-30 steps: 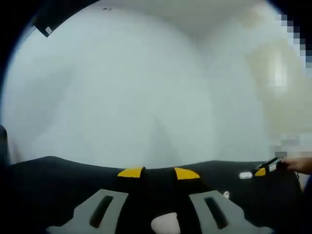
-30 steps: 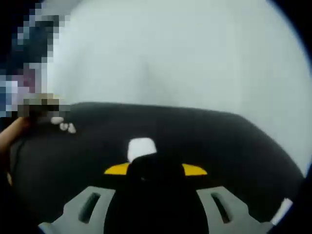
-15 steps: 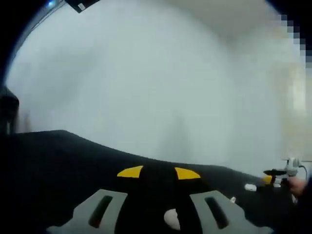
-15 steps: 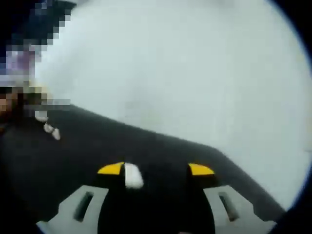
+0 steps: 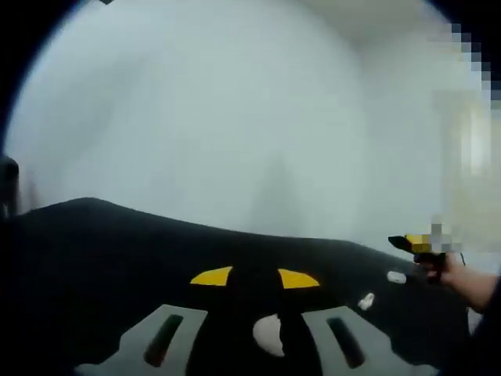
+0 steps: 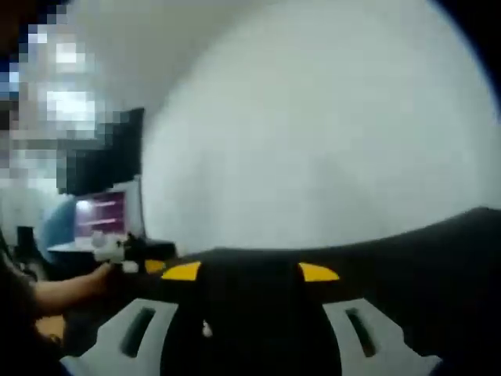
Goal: Pick up three earphones and place each one into its charging case using tactile feedback, ensure that each earphone is properly inserted and securely positioned inside the case.
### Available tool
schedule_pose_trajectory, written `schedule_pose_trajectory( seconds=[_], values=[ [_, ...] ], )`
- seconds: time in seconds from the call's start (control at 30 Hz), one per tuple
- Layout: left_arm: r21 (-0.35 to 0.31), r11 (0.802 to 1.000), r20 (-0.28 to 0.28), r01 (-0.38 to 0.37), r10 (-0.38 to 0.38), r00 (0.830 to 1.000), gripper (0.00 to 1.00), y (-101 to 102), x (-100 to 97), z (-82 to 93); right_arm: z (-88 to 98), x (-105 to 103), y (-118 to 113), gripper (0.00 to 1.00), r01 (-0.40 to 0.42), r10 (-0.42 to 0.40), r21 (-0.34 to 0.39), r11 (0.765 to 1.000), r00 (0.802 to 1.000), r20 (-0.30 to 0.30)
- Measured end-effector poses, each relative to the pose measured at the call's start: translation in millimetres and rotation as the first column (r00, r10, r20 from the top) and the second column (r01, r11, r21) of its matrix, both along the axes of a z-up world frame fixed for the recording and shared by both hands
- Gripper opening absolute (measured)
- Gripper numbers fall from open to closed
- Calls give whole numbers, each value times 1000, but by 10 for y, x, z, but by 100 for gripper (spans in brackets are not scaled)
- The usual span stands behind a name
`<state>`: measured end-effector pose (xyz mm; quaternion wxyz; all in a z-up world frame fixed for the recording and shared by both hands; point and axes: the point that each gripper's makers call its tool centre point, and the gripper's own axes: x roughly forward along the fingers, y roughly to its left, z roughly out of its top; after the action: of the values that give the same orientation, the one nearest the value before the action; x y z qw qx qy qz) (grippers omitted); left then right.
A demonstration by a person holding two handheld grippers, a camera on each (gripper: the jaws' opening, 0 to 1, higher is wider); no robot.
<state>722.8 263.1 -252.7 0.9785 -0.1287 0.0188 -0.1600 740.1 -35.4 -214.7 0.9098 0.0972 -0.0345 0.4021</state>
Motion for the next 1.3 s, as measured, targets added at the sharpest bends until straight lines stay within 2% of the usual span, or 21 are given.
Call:
schedule_pose_trajectory(
  seconds=[0.1, 0.13, 0.17, 0.2, 0.23, 0.33, 0.4, 0.47, 0.53, 0.6, 0.73, 0.77, 0.83, 0.93, 0.97, 1.0, 1.1, 1.17, 1.2, 1.23, 1.3],
  values=[
    [-37, 999, -14, 20, -20, 1000, 20, -15, 2, -30, -157, -72, 8, 47, -34, 35, 83, 996, 999, -8],
    [-65, 998, -16, 22, -23, 1000, 20, -8, 5, -28, -222, -90, 29, 47, -48, 56, 65, 997, 990, -126],
    [-96, 995, -24, 22, -25, 999, 20, 7, 5, -32, -146, -133, 55, 47, -80, 83, 52, 995, 994, -71],
    [-103, 995, -30, 20, -23, 999, 19, 26, 9, -47, -20, -104, 36, 46, -73, 74, 76, 994, 997, 0],
    [-104, 994, -32, 18, -21, 999, 18, 46, 18, -57, 32, -77, -10, 46, -40, 37, 118, 992, 999, 28],
    [-114, 993, -47, 23, -28, 998, 18, 31, 32, -78, -69, -65, -32, 44, -59, 64, 116, 992, 997, -36],
    [-118, 991, -100, 60, -73, 992, 20, -33, 20, -154, -109, 5, -110, 44, -16, 23, 130, 991, 998, -60],
    [-68, 996, -130, 60, -68, 989, 17, -13, 23, -208, -139, 35, -157, 42, 0, 18, 162, 987, 994, -107],
    [-112, 993, -166, 39, -57, 985, 16, 20, 35, -210, -106, 32, -180, 42, -1, 21, 186, 982, 994, -105],
    [-171, 983, -207, 62, -97, 974, 22, -6, 45, -211, -70, 22, -191, 41, 0, 20, 202, 979, 995, -99],
    [-239, 959, -306, 151, -222, 926, 50, -206, -10, -286, -63, 50, -200, 40, 10, 9, 199, 980, 995, -96],
    [-226, 961, -319, 160, -228, 920, 53, -239, -14, -302, -56, 46, -191, 40, 6, 14, 205, 979, 995, -97],
    [-126, 982, -348, 144, -180, 920, 52, -238, -40, -364, -29, 32, -177, 40, -4, 24, 215, 977, 996, -91],
    [-9, 989, -376, 145, -137, 916, 55, -282, -76, -467, -8, 16, -171, 40, -9, 28, 217, 976, 996, -84],
    [25, 990, -379, 139, -119, 917, 57, -293, -78, -500, -5, 13, -168, 40, -10, 29, 219, 976, 996, -84],
    [74, 990, -352, 118, -85, 932, 59, -309, -69, -515, 2, 10, -173, 40, -12, 31, 224, 975, 996, -86],
    [181, 980, -330, 84, -20, 944, 62, -339, -77, -612, 27, -7, -181, 40, -19, 41, 244, 969, 995, -88],
    [276, 957, -330, 85, 11, 944, 62, -368, -82, -713, 37, -9, -190, 40, -19, 43, 254, 967, 995, -89],
    [335, 940, -303, 64, 43, 952, 55, -342, -69, -717, 32, -12, -191, 40, -18, 43, 253, 967, 995, -92],
    [331, 940, -292, 81, 21, 956, 44, -405, -76, -703, 26, -14, -193, 40, -17, 42, 253, 967, 995, -94],
    [310, 948, -301, 69, 29, 953, 44, -418, -93, -681, 19, -16, -197, 40, -15, 41, 253, 967, 994, -97]
  ],
)
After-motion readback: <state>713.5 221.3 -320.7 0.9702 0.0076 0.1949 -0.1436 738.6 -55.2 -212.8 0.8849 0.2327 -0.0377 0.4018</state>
